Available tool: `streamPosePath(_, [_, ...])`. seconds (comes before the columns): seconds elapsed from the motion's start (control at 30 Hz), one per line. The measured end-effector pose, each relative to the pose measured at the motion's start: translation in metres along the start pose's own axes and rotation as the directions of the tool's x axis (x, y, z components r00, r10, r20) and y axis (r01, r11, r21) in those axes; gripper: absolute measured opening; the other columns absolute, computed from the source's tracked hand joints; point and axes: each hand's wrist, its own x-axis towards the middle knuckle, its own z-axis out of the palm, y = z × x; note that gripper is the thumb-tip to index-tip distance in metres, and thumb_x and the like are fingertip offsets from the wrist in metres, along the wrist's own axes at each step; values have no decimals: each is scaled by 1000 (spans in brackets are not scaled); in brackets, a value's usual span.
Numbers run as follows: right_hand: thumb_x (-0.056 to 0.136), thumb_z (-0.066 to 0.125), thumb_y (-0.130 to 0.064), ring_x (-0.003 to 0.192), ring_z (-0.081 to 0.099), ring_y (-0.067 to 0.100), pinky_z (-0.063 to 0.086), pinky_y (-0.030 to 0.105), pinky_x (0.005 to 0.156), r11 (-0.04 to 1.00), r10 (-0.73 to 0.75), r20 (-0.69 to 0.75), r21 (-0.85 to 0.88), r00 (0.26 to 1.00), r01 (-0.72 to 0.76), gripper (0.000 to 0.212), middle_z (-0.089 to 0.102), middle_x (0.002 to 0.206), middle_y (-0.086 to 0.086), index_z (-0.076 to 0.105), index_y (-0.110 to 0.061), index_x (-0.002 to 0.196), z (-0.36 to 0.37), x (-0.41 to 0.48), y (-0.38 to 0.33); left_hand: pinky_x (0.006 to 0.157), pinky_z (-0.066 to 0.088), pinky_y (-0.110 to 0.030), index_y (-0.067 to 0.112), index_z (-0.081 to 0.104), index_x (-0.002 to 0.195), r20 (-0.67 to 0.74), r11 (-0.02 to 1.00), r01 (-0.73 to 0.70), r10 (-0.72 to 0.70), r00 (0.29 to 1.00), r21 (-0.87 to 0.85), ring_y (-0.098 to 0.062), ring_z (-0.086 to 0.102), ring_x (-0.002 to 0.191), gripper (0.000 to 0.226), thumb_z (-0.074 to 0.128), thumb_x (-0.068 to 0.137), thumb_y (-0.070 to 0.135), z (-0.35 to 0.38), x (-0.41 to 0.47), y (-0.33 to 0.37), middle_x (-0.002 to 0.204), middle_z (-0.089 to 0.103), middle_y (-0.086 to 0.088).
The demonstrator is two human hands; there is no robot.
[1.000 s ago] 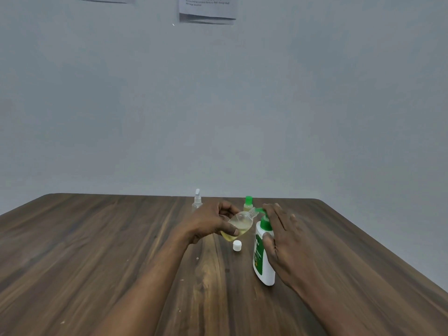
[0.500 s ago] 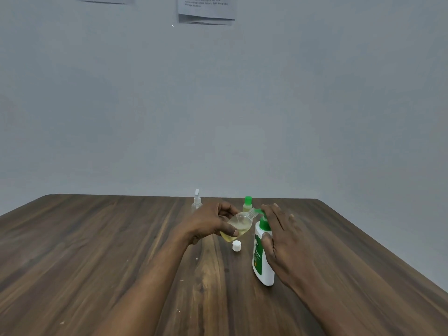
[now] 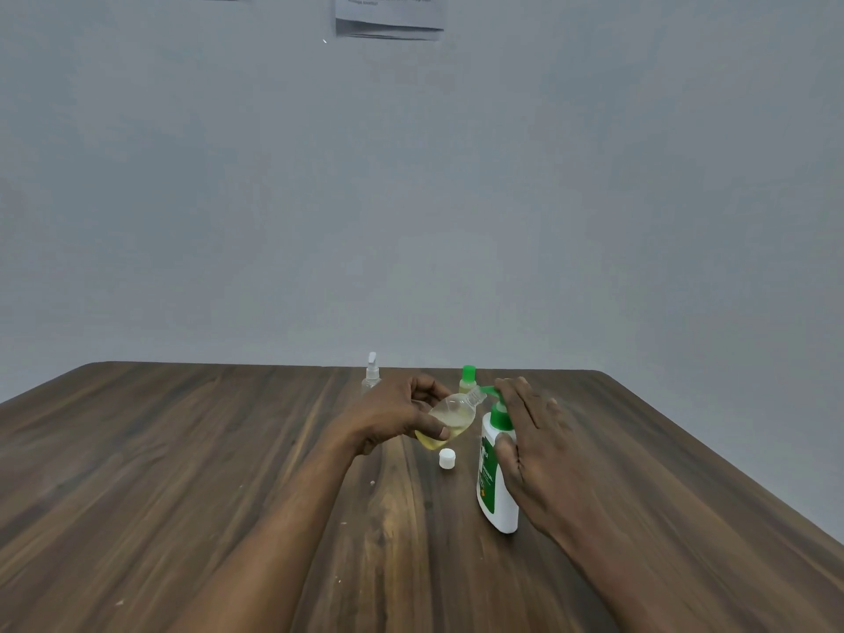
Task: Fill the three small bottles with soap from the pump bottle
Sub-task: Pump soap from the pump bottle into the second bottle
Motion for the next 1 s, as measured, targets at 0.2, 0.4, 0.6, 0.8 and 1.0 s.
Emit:
streamPosePath(0.2, [95,40,-22,144,9,1,7,32,119,1000,-6,-8,-3,1000,6,55,21,154,-13,23,-24,148,2,-1,1,67,53,-20,6,70,114,1,1000,-8,8,1000,24,-10,65,80,42,81,74,-6,1,0,1,103,71,-15])
streamPosePath(0.4, [95,42,-22,143,10,1,5,30,119,1000,2,-19,28,1000,-2,59,17,155,-12,18,-24,150,3,0,2,66,53,-21,6,71,112,5,1000,1,-1,1000,22,-8,65,75,41,81,74,-6,2,1,0,91,69,-3])
streamPosePath(0.6, [95,42,-20,144,10,2,7,33,119,1000,2,-19,23,1000,-2,57,21,154,-12,23,-24,148,4,1,3,70,55,-23,5,71,112,4,1000,-9,9,1000,8,-11,66,79,41,80,74,-6,1,0,-1,95,71,-6])
streamPosePath(0.8, [94,42,-21,144,11,1,8,32,119,1000,-14,-32,23,999,15,55,24,152,-15,26,-25,147,6,0,4,77,54,-31,6,71,113,5,1000,-8,8,1000,15,-15,64,84,42,81,74,-5,1,1,-1,98,69,-9])
streamPosePath(1.0, [94,42,-22,144,8,1,3,30,120,1000,8,-26,28,1000,-7,62,17,156,-12,16,-24,150,6,0,5,75,55,-28,7,71,113,5,1000,-9,9,1000,16,-12,64,82,42,82,74,-4,1,1,-1,99,70,-9])
